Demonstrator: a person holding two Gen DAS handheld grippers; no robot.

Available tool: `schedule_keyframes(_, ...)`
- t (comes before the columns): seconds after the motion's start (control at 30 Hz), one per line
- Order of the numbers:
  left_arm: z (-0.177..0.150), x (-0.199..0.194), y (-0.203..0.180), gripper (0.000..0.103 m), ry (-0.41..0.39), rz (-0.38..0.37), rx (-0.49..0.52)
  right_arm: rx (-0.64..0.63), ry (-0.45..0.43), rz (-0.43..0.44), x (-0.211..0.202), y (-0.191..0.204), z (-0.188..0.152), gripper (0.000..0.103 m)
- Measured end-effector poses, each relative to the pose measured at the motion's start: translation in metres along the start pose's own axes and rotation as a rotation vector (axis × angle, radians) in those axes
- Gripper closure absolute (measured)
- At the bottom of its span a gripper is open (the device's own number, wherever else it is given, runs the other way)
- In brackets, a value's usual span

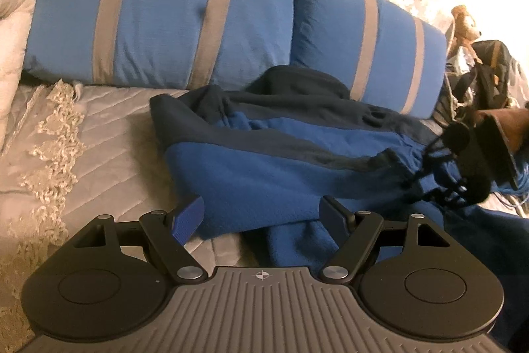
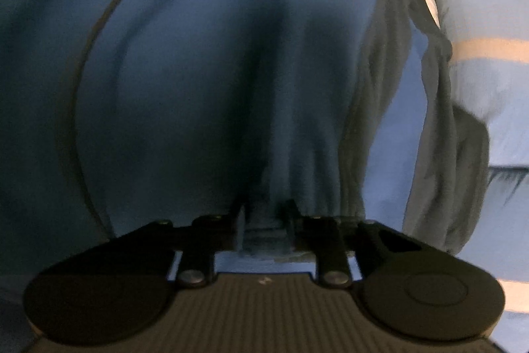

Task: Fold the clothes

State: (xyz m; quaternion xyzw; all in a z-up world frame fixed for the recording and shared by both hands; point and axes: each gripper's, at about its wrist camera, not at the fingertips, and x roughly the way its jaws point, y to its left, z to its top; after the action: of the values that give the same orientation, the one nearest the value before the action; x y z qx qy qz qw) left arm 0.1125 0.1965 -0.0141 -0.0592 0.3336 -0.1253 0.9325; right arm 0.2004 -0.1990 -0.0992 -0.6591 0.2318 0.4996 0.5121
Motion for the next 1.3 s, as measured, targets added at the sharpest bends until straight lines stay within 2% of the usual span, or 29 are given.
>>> schedule_keyframes(0.13,-0.002,0.001,0.007,0.027,-0.001,0.012,-0.015,-0.039,0.052,-0.081,-0.009,0.011,0.005,0.085)
schedule_keyframes(0.3,-0.009,0.011,0.011,0.027,0.036,0.057,0.053,-0.048,0.071,-0.223,-0.035,-0.003,0.009,0.087)
schedule_keyframes(0.43,-0.018,0.025,0.019,0.027,0.067,0.113,0.074,-0.018,0.071,-0.351,-0.060,-0.030,0.013,0.087)
schedule_keyframes(0.57,-0.017,0.035,0.022,0.027,0.082,0.100,0.072,-0.035,0.078,-0.461,-0.086,-0.060,0.022,0.087)
schedule_keyframes(0.8,-0.004,0.054,0.003,0.027,0.114,0.086,0.172,-0.041,0.090,-0.626,-0.136,-0.117,0.049,0.087)
schedule_keyframes(0.93,0.004,0.056,-0.005,0.027,0.082,0.089,0.190,0.023,0.091,-0.689,-0.156,-0.162,0.052,0.087)
schedule_keyframes(1.1,0.012,0.066,-0.017,0.027,0.096,0.074,0.224,0.173,0.087,-0.740,-0.182,-0.212,0.034,0.087)
schedule_keyframes(1.3,0.024,0.082,-0.037,0.027,0.060,0.057,0.294,0.267,0.110,-0.760,-0.195,-0.237,0.007,0.087)
